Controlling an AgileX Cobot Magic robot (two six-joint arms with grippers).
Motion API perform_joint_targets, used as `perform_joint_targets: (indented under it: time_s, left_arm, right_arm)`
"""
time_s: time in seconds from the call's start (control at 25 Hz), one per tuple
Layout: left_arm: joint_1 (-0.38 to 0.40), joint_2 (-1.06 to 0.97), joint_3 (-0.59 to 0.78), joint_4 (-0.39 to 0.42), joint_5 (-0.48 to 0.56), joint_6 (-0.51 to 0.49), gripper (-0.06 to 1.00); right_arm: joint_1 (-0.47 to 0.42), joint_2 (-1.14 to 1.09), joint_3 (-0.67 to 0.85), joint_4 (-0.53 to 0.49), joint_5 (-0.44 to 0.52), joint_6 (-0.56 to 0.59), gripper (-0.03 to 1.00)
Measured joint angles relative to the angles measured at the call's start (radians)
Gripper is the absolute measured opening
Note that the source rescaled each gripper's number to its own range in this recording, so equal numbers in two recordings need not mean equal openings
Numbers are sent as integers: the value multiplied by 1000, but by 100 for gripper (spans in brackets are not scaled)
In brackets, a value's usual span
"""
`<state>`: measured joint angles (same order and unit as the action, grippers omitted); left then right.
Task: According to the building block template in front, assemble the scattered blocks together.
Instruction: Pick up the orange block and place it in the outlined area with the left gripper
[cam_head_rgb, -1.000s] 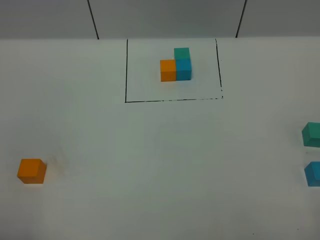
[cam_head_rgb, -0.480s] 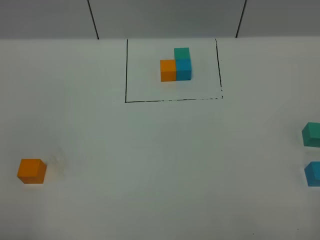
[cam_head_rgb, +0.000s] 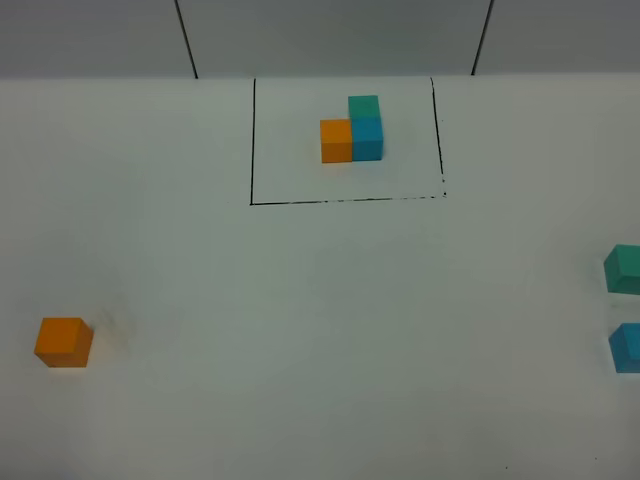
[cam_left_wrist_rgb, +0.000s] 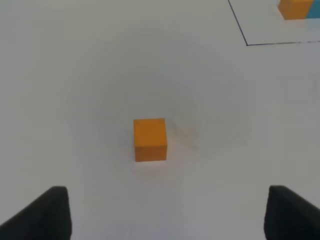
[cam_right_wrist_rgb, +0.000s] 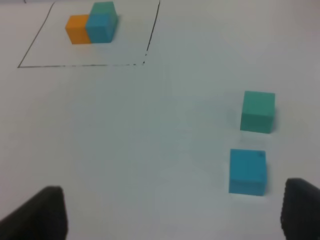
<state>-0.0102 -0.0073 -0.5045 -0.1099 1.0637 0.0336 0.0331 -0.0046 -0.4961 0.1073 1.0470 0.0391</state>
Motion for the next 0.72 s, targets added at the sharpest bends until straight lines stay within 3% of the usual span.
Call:
perform_joint_targets:
  time_s: [0.72]
  left_arm:
    - [0,0,0,0,0,0,81]
  right_arm:
    - [0,0,0,-45,0,61,76]
